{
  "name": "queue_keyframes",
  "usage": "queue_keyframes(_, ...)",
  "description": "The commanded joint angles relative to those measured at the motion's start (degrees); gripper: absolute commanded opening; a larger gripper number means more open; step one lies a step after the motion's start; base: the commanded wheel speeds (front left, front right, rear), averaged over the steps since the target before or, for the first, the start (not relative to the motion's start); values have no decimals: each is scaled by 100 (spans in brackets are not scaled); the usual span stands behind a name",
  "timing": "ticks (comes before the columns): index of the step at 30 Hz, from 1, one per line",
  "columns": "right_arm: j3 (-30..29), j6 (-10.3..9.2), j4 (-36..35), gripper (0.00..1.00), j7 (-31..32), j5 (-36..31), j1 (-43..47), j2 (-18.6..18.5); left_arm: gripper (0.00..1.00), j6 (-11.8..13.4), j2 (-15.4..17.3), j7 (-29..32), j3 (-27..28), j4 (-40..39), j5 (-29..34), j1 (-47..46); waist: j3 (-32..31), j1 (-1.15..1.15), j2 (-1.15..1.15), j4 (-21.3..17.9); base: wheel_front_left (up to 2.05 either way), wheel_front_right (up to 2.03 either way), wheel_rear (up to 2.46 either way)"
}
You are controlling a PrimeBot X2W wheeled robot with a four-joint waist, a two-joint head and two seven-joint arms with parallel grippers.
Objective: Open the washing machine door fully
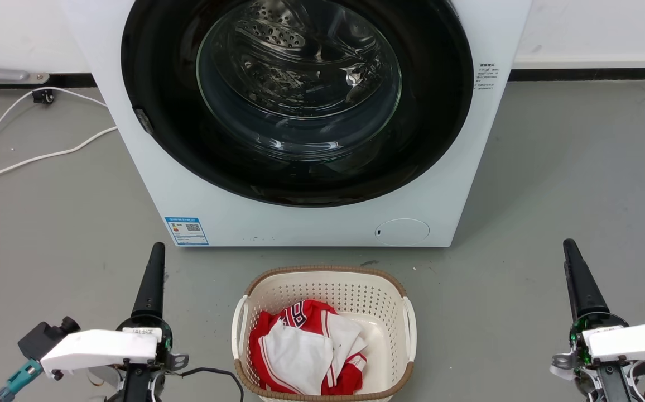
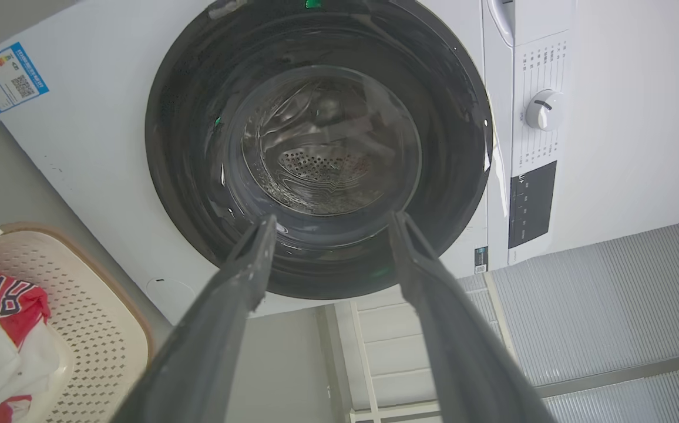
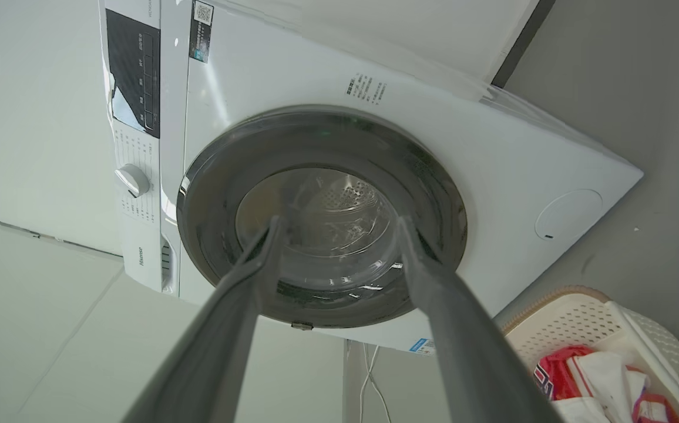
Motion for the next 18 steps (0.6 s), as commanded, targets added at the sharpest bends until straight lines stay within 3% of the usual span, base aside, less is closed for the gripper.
queue_keyframes(1,32,1,-239,100,-76,-448,-38,-8,100,-12,17,-76,-10,-207,355,-100,3,0,0,1,0,0,0)
queue_keyframes(18,305,1,-647,100,-414,-2973,152,-6,100,-15,20,-414,-66,-490,2407,28,17,0,0,1,0,0,0)
